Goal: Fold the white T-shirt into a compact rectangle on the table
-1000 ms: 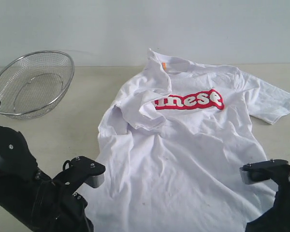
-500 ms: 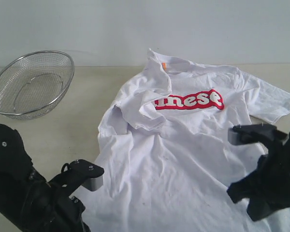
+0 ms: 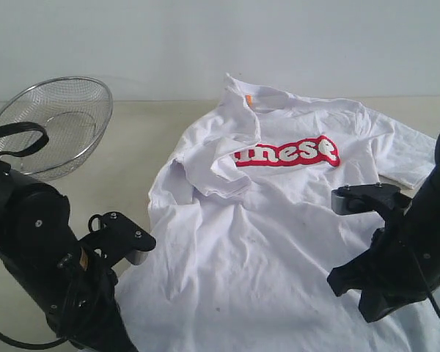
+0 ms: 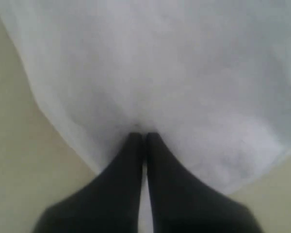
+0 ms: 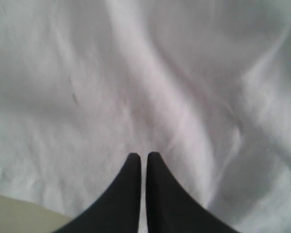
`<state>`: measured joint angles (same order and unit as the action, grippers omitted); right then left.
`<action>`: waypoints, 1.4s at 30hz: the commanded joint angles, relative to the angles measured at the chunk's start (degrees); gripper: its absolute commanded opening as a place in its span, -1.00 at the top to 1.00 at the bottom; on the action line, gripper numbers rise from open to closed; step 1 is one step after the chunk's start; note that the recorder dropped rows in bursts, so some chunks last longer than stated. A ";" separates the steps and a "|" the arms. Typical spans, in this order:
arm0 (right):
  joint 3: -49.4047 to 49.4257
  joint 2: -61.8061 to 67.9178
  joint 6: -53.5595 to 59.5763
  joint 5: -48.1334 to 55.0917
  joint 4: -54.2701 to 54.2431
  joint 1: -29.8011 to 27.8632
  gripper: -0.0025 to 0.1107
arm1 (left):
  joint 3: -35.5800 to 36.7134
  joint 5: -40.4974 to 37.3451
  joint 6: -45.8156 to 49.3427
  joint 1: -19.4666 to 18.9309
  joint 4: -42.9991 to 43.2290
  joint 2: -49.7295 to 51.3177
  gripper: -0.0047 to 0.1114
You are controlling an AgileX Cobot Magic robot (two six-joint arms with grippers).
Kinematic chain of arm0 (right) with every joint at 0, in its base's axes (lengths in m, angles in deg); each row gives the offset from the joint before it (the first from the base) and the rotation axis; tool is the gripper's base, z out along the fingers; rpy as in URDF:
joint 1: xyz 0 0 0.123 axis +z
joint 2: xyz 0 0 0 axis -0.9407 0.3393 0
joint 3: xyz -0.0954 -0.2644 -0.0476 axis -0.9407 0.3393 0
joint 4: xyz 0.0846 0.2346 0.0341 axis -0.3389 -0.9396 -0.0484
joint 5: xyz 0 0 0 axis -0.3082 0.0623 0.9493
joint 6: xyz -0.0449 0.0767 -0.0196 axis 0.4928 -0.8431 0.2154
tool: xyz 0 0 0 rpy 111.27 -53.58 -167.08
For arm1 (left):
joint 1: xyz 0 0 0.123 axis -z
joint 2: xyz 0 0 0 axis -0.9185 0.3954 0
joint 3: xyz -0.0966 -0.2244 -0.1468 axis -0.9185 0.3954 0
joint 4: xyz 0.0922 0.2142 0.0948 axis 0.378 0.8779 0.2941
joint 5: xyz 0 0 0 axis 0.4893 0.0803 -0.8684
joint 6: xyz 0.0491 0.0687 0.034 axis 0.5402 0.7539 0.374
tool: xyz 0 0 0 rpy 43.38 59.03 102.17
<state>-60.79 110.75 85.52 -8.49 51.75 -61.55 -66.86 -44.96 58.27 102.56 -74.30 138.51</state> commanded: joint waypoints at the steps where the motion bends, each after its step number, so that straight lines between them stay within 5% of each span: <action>1: -0.22 -0.09 0.48 -0.47 -0.11 -0.03 0.96 | 0.25 -0.49 -1.29 0.10 0.46 2.99 0.84; 19: -0.22 -0.09 0.69 0.35 0.77 -0.03 0.96 | 7.61 -1.98 2.35 0.21 -6.82 2.10 0.84; 34: -0.22 -0.09 -7.04 5.59 10.75 -0.03 0.96 | 10.44 -3.25 3.78 0.21 -10.08 -6.95 0.84; 42: -1.98 -1.32 -3.02 4.22 5.22 -0.03 0.96 | 10.23 -4.46 3.76 0.21 -11.19 -15.11 0.84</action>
<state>-61.13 110.75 79.74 -3.20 60.18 -61.55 -56.54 -48.30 62.66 102.56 -84.66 127.47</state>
